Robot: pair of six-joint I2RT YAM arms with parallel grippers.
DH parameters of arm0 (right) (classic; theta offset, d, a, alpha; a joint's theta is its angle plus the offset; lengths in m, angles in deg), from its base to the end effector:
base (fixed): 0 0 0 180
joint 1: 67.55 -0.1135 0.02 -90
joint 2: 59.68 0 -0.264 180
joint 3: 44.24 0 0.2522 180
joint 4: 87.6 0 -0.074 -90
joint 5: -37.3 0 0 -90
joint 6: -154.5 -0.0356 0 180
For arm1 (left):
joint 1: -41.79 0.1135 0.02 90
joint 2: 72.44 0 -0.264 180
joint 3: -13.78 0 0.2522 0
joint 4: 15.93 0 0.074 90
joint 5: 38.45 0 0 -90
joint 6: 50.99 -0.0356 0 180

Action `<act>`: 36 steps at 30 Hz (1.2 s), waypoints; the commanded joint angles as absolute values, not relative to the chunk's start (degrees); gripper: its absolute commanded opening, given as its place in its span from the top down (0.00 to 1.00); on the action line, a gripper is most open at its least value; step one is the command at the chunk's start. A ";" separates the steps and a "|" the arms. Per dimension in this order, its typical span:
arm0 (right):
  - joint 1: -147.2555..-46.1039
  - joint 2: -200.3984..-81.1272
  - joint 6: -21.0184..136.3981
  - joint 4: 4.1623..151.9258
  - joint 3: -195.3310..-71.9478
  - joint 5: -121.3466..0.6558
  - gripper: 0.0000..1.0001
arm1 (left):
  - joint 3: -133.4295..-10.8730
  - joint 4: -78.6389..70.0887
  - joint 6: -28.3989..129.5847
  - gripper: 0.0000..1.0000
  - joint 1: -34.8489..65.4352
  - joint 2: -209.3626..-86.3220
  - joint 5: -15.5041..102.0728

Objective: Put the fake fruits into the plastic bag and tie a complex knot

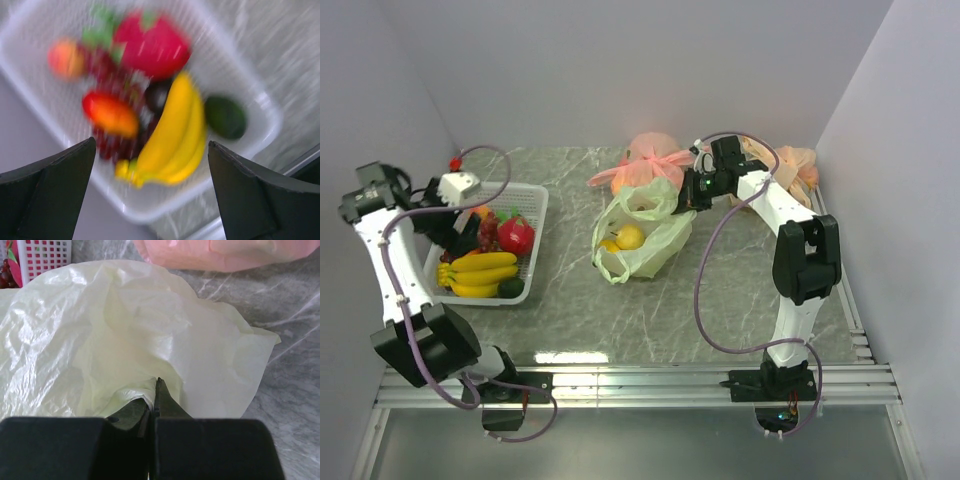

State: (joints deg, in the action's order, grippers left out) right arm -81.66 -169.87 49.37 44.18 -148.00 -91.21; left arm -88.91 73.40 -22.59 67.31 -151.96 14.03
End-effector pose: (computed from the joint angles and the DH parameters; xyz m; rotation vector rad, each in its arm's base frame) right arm 0.4026 0.1240 0.2500 -0.2578 2.5194 1.0532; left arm 0.2306 0.0861 0.3788 0.9031 2.2194 -0.2406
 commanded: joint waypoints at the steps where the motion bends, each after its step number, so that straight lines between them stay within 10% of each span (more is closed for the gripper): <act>1: -82.06 -170.07 51.67 43.04 -151.43 -89.97 1.00 | -85.08 76.75 -34.97 0.01 74.47 -151.36 20.60; 30: -83.11 -170.69 51.76 43.22 -150.91 -88.83 1.00 | -76.54 76.75 -48.96 0.02 73.70 -169.29 23.06; 36: -83.11 -170.51 51.85 42.96 -151.26 -88.21 1.00 | -79.51 76.75 -44.76 0.31 73.43 -172.98 21.93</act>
